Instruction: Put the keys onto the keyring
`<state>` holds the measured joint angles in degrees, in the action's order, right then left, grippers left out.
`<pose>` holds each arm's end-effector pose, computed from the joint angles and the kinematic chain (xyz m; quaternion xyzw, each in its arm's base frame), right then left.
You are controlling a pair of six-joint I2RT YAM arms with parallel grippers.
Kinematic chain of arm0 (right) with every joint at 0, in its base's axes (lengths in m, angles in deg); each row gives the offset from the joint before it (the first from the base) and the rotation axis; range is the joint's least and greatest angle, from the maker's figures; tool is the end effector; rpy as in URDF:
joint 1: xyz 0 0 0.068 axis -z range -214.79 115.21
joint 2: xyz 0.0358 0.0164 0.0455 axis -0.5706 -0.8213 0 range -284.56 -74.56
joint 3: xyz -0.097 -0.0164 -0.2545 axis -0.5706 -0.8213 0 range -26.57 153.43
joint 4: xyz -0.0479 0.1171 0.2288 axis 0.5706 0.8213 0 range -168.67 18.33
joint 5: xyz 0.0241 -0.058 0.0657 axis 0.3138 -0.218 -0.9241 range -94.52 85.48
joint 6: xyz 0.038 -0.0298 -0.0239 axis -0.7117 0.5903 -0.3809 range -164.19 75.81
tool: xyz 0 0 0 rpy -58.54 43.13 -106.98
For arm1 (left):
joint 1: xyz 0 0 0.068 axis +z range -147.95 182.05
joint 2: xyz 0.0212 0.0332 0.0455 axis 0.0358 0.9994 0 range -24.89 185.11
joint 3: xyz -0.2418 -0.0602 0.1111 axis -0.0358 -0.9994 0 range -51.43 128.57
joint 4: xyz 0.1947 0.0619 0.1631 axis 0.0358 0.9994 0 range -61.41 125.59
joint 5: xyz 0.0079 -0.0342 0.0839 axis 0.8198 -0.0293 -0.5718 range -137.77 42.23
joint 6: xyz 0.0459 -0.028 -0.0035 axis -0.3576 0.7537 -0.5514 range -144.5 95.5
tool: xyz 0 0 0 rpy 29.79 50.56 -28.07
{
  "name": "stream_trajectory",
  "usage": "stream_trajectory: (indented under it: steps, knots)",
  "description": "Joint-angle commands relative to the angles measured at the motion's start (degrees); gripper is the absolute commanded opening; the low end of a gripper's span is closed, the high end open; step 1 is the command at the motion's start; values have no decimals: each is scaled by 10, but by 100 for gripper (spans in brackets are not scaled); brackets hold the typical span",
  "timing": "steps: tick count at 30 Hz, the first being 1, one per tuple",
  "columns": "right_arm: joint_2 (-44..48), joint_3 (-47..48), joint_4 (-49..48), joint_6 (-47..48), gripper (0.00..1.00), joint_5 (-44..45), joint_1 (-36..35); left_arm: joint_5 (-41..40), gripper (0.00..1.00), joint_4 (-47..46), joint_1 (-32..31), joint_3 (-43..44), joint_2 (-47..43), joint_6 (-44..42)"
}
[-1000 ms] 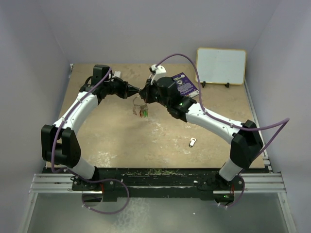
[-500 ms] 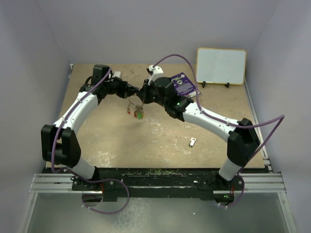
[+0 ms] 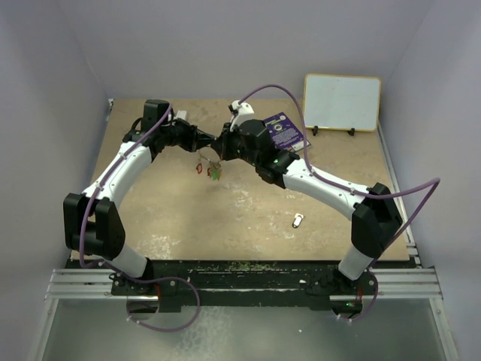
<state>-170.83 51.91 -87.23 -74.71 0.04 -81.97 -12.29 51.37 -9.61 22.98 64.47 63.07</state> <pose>0.2797 0.2977 0.3407 -0.0848 0.7568 0.3825 0.5232 0.3393 -0.0910 0.3092 -0.4201 0.7568 -0.4968 0.0634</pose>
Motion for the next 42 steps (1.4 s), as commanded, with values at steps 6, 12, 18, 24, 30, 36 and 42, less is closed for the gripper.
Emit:
stream_trajectory:
  steps: [6,12,18,24,30,36,42]
  knots:
    - [3,-10,-12,-18,0,-46,-3,18,4,-34,-8,43,-21,69]
    - [4,-25,-17,-27,0,-59,-3,19,4,-35,-8,46,-22,73]
    - [-7,-28,-19,-33,0,-86,-3,20,4,-35,-8,47,-23,74]
    - [-4,-42,-21,-35,0,-100,-2,20,4,-34,-8,46,-26,75]
    - [0,-57,-28,-42,0,-113,-2,21,4,-34,-8,47,-26,75]
    - [-4,-62,-32,-43,0,-131,-2,23,4,-31,-7,48,-30,75]
    - [-4,-67,-34,-36,0,-148,-2,22,4,-32,-8,48,-31,74]
